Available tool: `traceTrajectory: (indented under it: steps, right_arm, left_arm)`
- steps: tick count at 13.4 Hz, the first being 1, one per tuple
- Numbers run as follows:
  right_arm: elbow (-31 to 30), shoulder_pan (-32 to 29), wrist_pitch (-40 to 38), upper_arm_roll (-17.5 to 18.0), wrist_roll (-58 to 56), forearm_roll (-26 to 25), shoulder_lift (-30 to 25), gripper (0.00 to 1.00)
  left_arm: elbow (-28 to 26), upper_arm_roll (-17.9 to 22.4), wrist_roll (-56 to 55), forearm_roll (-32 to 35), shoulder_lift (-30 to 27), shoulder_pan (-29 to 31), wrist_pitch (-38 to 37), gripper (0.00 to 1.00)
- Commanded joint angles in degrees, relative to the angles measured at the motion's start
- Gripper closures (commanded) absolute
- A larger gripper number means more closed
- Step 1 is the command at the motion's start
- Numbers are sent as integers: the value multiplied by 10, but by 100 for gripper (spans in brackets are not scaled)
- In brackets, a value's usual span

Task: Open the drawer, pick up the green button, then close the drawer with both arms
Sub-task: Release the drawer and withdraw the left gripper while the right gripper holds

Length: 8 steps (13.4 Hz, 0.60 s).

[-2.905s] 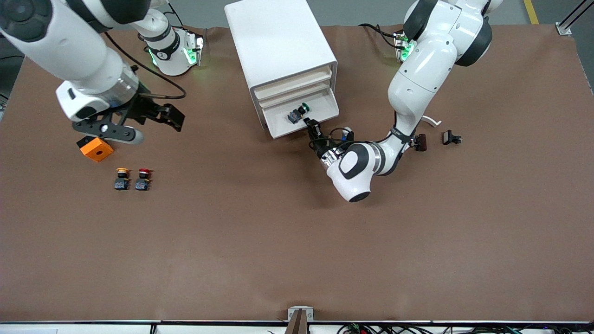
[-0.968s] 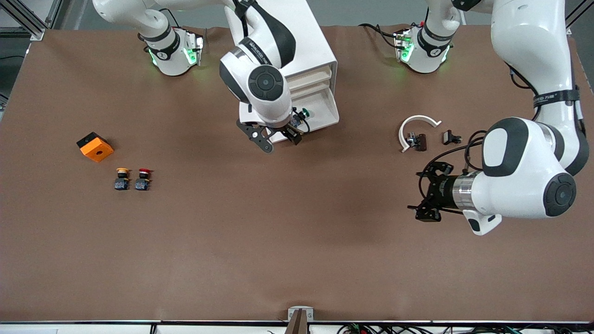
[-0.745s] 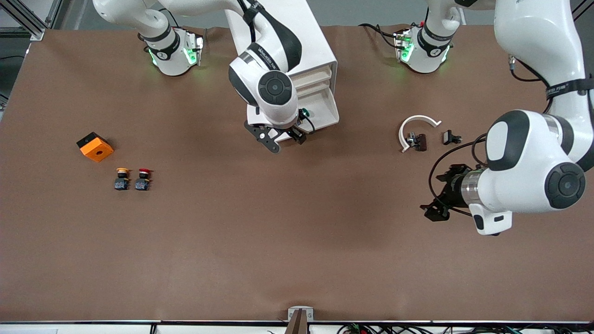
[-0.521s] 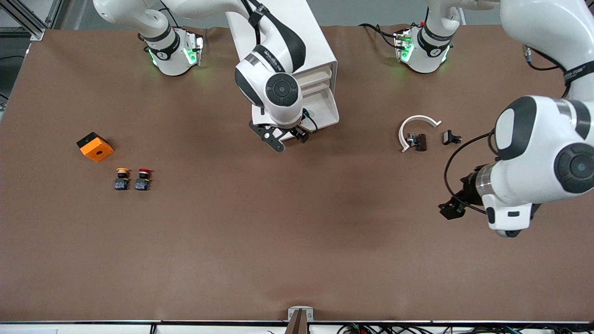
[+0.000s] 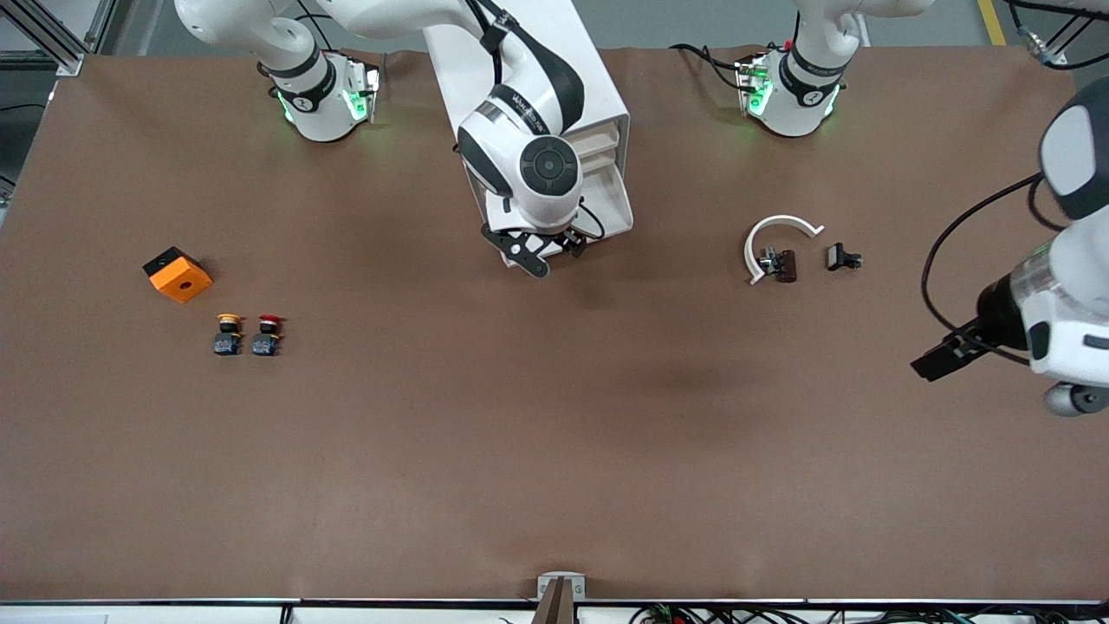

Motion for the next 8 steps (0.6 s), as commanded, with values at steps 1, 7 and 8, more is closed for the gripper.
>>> traceTrajectory:
  steps: [1,7,8]
  right_arm:
    - [-9,6,8,-4,-14,11,5,0]
    - [-15,20,22,-4,-14,11,14,0]
    - [-15,24,26,-4,-15,11,16,0]
  left_arm:
    - [-27,1,115,10,-44,20,-20,0]
    - [-76,3,214,1,-122,35,-48,0]
    - [-104,3,214,0,-145,36,-45,0]
